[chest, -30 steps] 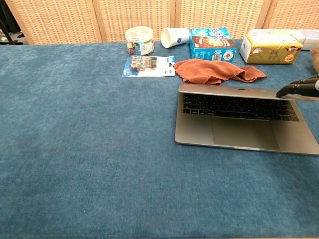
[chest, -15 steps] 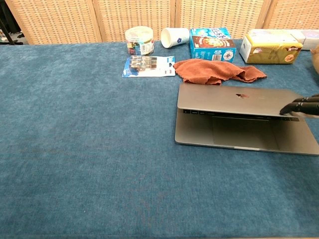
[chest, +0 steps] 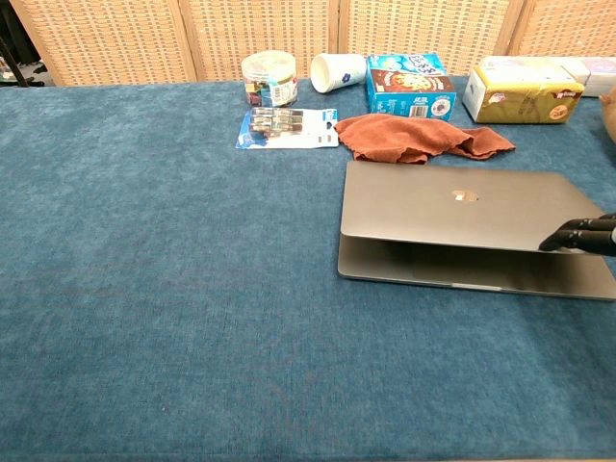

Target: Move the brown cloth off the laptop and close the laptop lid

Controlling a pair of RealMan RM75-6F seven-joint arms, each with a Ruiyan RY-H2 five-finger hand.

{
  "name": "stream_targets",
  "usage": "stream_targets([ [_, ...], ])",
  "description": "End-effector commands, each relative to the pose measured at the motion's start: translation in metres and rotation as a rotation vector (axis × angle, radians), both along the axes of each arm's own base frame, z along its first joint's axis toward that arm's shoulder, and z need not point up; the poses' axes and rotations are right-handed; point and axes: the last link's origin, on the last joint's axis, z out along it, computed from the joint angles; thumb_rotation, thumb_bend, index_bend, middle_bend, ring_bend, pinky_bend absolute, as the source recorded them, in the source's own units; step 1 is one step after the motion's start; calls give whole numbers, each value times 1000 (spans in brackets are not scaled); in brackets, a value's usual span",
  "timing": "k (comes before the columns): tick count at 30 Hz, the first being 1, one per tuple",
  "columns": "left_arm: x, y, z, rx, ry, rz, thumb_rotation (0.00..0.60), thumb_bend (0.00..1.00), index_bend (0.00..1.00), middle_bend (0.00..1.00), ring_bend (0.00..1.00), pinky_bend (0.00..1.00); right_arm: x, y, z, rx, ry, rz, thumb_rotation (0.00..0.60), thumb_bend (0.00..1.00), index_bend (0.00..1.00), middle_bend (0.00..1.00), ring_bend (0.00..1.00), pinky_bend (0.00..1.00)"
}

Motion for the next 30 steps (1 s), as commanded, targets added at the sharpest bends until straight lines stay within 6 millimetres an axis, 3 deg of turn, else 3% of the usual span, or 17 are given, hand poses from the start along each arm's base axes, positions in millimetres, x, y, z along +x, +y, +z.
stream_targets([
  [1, -1, 0, 0, -5, 10, 7, 600, 149, 206, 77, 60, 78, -2, 0, -3, 9, -6, -9, 600, 298, 19, 32, 91, 334],
  [30, -3, 1, -5, -15, 34, 24, 600, 149, 206, 77, 61, 78, -24, 1, -28, 72, -45, -68, 600, 299, 19, 30, 90, 334],
])
